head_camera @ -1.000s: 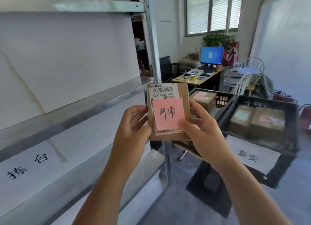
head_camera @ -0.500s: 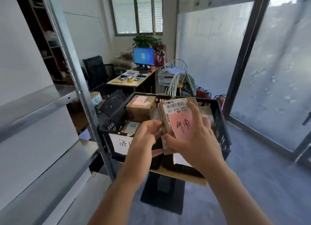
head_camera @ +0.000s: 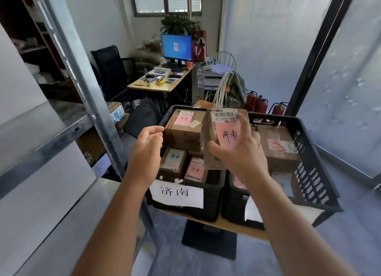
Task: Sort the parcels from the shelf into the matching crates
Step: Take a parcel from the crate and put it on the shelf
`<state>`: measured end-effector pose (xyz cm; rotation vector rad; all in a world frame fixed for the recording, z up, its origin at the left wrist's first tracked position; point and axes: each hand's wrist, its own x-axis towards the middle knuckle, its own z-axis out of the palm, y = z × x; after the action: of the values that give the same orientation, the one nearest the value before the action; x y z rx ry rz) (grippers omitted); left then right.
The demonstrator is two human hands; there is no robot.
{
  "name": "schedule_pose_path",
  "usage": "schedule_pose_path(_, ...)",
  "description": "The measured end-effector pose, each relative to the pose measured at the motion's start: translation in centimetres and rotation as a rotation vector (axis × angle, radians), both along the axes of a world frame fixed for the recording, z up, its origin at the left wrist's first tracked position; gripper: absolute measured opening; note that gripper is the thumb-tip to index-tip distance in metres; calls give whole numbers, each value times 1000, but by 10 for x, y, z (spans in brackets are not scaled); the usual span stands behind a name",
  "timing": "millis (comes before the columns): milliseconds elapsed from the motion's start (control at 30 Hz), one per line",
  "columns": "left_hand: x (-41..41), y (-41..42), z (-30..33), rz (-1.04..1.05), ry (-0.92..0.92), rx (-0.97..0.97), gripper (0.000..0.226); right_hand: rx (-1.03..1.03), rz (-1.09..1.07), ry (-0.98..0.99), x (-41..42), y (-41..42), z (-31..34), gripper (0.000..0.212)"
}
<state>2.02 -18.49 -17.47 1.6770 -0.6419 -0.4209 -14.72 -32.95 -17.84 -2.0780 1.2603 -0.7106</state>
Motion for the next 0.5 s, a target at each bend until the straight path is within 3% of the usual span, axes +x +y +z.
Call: schedule_pose_path(500,81,-96,-20,163,-119,266,21,257,212,129,136,-103,-104,111)
